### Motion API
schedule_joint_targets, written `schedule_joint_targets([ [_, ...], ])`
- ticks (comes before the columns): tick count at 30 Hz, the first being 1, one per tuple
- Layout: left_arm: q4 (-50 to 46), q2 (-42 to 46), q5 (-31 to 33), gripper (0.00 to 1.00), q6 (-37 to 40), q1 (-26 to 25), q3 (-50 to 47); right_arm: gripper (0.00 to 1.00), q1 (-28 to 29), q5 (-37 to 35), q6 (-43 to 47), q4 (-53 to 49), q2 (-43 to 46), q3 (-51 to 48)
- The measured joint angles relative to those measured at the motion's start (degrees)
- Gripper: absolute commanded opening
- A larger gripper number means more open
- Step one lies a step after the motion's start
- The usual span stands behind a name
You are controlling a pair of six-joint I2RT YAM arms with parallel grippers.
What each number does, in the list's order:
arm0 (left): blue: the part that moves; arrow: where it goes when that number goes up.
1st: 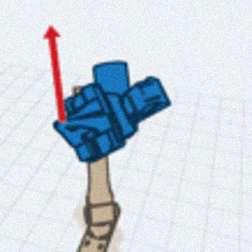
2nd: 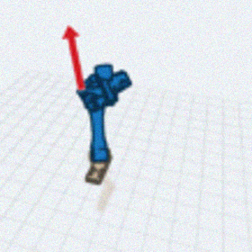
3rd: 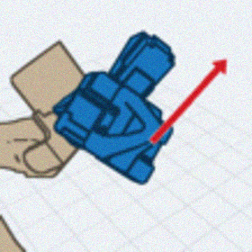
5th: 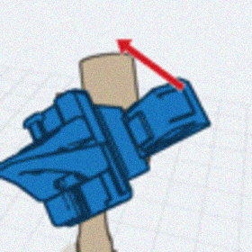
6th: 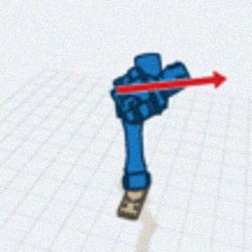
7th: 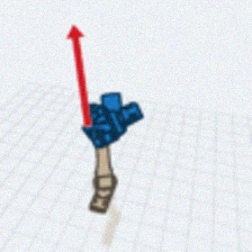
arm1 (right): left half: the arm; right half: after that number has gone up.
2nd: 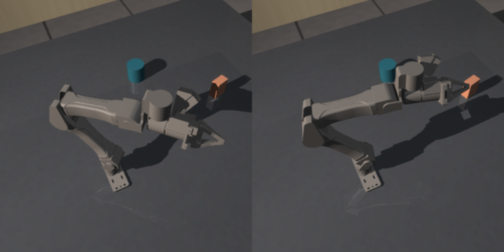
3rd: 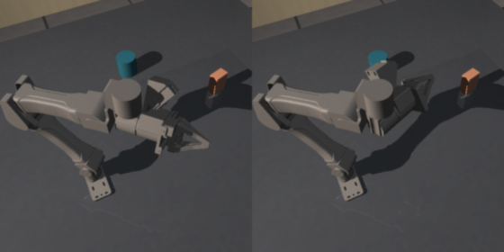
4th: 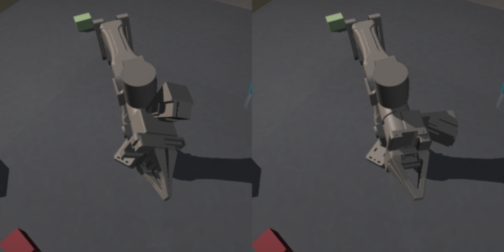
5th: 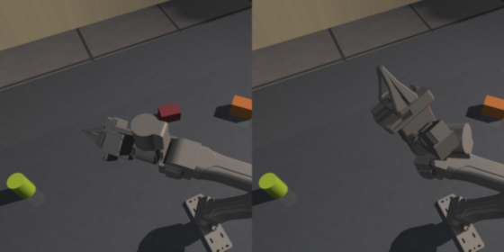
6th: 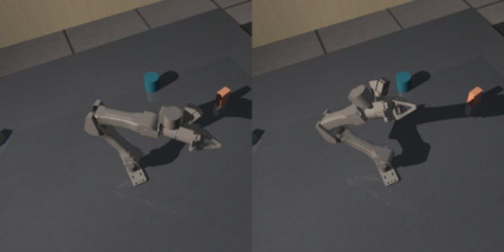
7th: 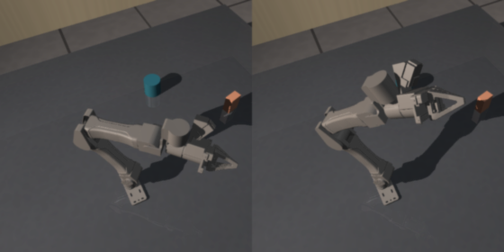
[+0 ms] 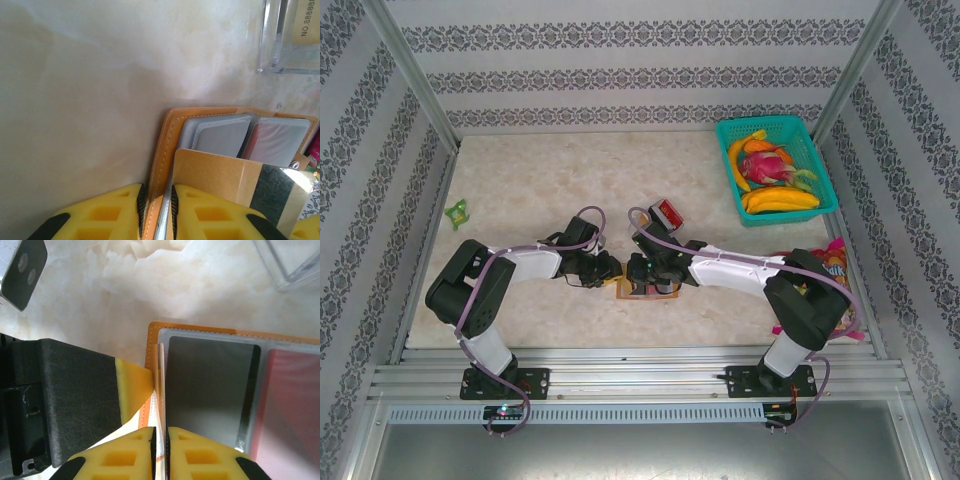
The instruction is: Put the credit cards into the card holder
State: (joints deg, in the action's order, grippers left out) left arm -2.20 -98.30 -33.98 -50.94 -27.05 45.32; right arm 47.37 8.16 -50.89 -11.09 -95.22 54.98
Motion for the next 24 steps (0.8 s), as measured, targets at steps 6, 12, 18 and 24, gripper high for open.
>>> schedule_joint_targets([
  [6,-0.02,-0.11,0.00,0.22,0.00,0.00,0.02,0.06,0.00,1.14,-0.42,1.11,-0.66,0.02],
  [12,-0.04,0.35,0.55,0.31,0.22,-0.22,0.04,0.00,-0.76,0.13,-0.13,-0.24,0.07,-0.04],
  [18,-1.90,4.52,4.02,0.41,1.25,-0.63,0.02,0.00,-3.87,-1.40,0.26,-1.46,8.17,-5.07],
  [24,-1.86,5.25,4.04,0.44,1.22,-0.66,0.02,0.00,-6.03,-2.73,0.70,-2.58,11.17,-7.93],
])
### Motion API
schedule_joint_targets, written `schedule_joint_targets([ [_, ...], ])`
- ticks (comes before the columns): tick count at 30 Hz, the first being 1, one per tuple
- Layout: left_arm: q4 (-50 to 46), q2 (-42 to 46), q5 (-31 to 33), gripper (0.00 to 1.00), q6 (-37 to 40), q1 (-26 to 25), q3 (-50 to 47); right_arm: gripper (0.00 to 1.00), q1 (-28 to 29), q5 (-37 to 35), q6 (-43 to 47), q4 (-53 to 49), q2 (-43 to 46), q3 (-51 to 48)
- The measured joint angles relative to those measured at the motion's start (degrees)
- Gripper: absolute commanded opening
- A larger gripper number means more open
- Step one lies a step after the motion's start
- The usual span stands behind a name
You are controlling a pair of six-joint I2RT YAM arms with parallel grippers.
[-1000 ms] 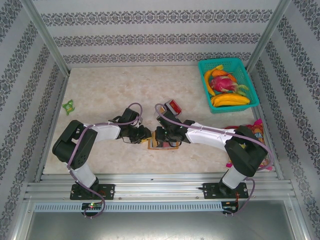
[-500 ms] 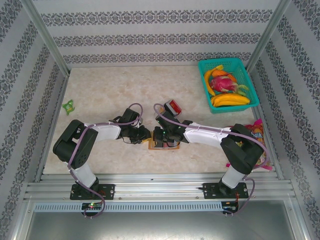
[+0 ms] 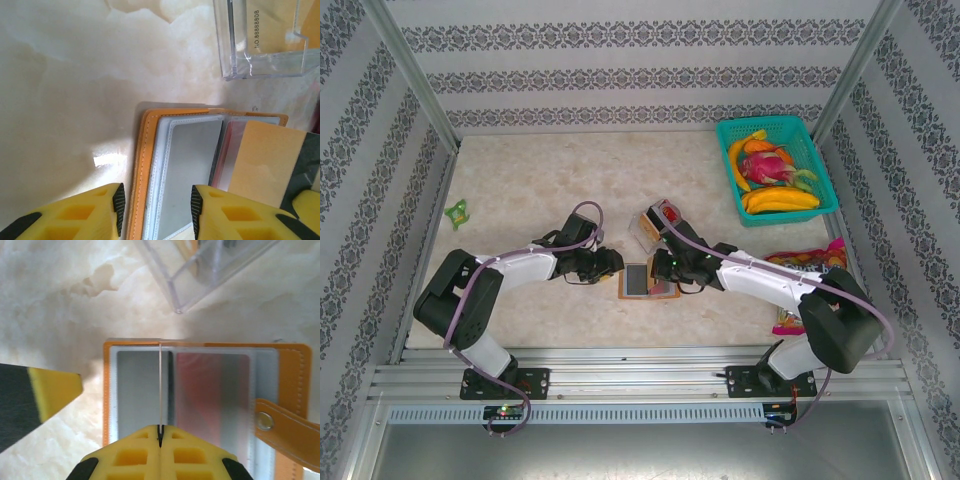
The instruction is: Put the credit cards into the card holder
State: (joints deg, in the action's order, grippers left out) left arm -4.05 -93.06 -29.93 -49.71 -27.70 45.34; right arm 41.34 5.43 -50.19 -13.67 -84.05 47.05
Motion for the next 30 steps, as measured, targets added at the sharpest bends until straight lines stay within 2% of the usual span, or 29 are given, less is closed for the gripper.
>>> schedule_joint_targets([
  [6,0.00,-0.35,-0.35,0.49,0.00,0.00,0.00,0.00,-0.35,-2.03,0.33,-2.69,-1.79,-0.61],
  [13,0.00,-2.34,-1.55,0.47,0.00,-0.48,0.11,0.00,-0.79,-3.69,0.61,-4.15,-2.73,-0.61],
  [14,0.00,-2.75,-1.73,0.45,0.00,-0.74,0.20,0.00,-1.01,-3.72,0.63,-4.17,-2.80,-0.61],
  [18,0.42,-3.48,-2.86,0.21,-0.39,-1.57,0.90,0.00,-1.09,-3.69,0.66,-4.17,-2.82,-0.61],
  [23,1.68,-3.41,-3.08,0.03,-1.07,-1.81,0.98,0.00,-1.11,-4.02,0.87,-4.35,-3.28,-0.50],
  [24,2.16,-3.32,-3.23,0.00,-1.29,-1.81,0.94,0.00,-1.11,-4.15,0.90,-4.39,-3.28,-0.46],
  [30,6.10,-1.53,-4.66,0.00,-3.06,-1.92,-0.15,0.00,-1.46,-4.68,1.97,-5.81,-2.23,1.05],
])
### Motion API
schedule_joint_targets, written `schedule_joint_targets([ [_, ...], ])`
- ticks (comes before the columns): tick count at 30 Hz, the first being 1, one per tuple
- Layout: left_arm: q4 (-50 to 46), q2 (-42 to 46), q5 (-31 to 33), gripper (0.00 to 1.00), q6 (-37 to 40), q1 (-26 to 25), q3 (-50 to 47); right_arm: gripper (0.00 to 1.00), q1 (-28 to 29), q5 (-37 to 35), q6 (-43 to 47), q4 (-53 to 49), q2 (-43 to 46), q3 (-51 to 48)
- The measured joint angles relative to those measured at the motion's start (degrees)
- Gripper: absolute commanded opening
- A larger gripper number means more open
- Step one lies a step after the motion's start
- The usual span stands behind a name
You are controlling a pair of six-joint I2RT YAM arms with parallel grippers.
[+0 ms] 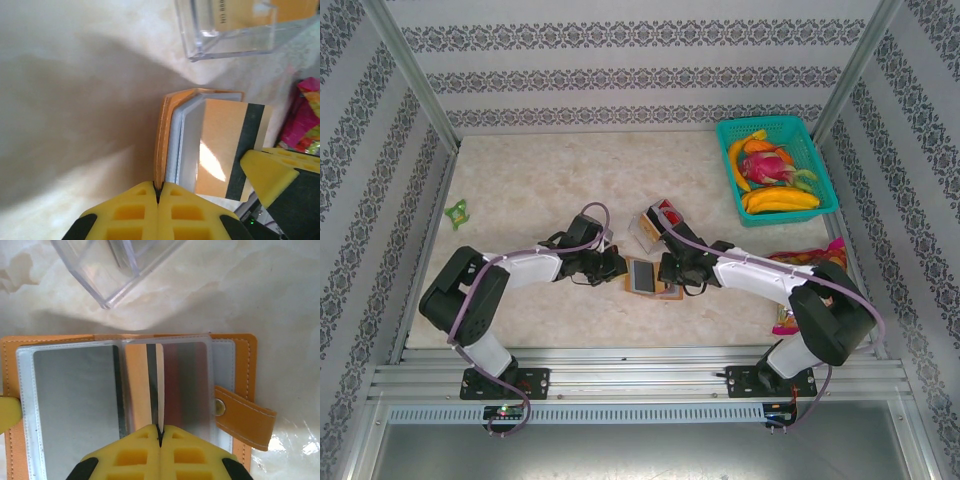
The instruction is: Put the credit cards into the card holder
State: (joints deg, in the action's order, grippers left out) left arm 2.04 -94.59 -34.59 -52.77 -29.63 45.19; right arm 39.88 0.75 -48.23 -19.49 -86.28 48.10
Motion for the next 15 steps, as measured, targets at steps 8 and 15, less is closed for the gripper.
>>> schedule_joint_targets([
  [8,2.82,2.23,-0.11,0.00,-1.90,-0.04,-0.74,0.00,2.12,-7.13,1.73,-1.05,7.61,0.96],
  [15,4.33,2.40,-0.04,0.00,-3.82,-0.04,-1.73,0.00,10.91,-13.00,1.44,4.72,5.16,4.28],
])
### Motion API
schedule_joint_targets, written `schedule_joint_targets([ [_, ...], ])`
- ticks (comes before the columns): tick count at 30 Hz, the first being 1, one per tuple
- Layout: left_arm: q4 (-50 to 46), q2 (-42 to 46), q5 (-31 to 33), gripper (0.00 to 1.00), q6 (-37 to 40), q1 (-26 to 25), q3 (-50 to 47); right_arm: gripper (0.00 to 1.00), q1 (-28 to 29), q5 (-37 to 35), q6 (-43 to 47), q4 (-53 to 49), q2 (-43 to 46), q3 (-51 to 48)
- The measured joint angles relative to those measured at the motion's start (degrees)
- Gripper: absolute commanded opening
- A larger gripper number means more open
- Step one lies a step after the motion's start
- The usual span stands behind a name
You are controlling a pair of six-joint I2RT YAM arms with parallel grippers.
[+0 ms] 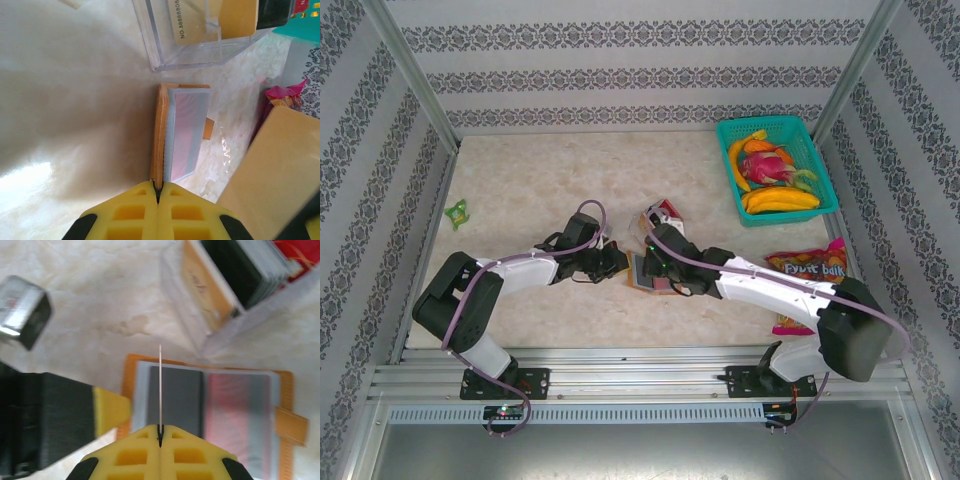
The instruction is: Put the credit cards into the card holder
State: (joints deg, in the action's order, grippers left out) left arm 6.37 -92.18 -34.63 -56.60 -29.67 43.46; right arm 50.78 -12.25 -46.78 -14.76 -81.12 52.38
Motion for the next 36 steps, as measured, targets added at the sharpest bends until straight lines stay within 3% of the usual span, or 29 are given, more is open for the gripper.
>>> schedule_joint_targets([
  [14,0.57,0.33,0.22,0.00,-1.57,0.00,-0.26,0.00,1.97,-2.93,-1.31,4.31,-6.99,3.13],
  [36,0.55,1.25,0.57,0.00,-1.99,0.00,-0.70,0.00,3.82,-13.75,-0.61,-10.62,-9.01,9.73],
])
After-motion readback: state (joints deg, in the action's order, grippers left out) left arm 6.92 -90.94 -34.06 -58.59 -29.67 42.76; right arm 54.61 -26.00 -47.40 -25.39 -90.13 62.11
